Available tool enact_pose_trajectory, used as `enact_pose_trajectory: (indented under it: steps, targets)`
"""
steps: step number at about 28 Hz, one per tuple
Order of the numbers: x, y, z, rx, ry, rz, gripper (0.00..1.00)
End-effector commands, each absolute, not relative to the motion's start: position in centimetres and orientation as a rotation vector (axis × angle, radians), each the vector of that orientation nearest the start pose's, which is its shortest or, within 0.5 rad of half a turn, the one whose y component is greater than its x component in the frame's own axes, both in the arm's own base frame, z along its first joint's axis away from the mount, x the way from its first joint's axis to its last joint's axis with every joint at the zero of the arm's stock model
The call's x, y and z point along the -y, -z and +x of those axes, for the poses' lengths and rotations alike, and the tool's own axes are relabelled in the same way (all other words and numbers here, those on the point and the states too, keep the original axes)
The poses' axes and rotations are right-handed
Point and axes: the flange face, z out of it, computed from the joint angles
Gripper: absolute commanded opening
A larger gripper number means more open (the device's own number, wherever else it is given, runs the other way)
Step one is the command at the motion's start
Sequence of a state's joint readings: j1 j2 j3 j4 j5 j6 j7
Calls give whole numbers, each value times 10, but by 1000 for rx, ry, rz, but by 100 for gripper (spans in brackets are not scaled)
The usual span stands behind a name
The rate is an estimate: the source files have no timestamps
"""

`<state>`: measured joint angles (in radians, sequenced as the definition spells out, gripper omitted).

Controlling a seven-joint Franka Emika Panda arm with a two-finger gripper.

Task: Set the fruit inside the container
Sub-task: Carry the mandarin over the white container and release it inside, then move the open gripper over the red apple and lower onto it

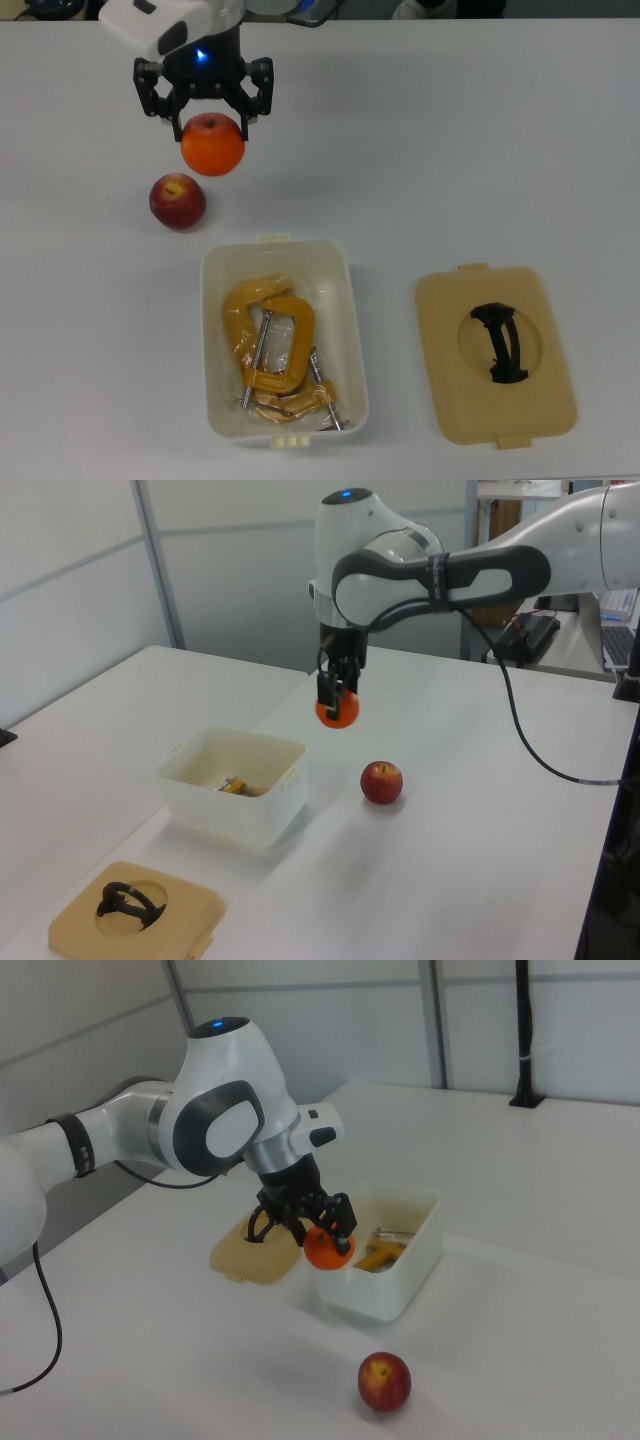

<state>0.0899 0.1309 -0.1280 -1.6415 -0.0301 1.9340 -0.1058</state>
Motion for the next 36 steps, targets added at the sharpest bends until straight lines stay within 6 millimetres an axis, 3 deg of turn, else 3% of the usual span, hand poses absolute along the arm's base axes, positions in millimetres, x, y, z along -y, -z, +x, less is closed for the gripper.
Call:
enact_pose_trajectory:
  steps: [1, 10, 11, 13, 14, 16, 21, 26, 30, 36]
  targets:
    - [6, -527, 658, 71, 447, -3099, 26]
    - [-8, -492, 699, -37, 771, -3009, 29]
    - [-10, -488, 703, -39, 806, -3004, 44]
    - [-12, -490, 703, -54, 815, -2990, 91]
    - [-12, -492, 703, -51, 815, -2994, 100]
    - [-12, -495, 701, -53, 811, -2996, 100]
    - [-10, -495, 682, -48, 553, -3050, 100]
    - [7, -494, 654, -23, 226, -3141, 100]
    - [26, -478, 635, 144, -49, -3217, 100]
    - [51, -448, 623, 330, -192, -3224, 100]
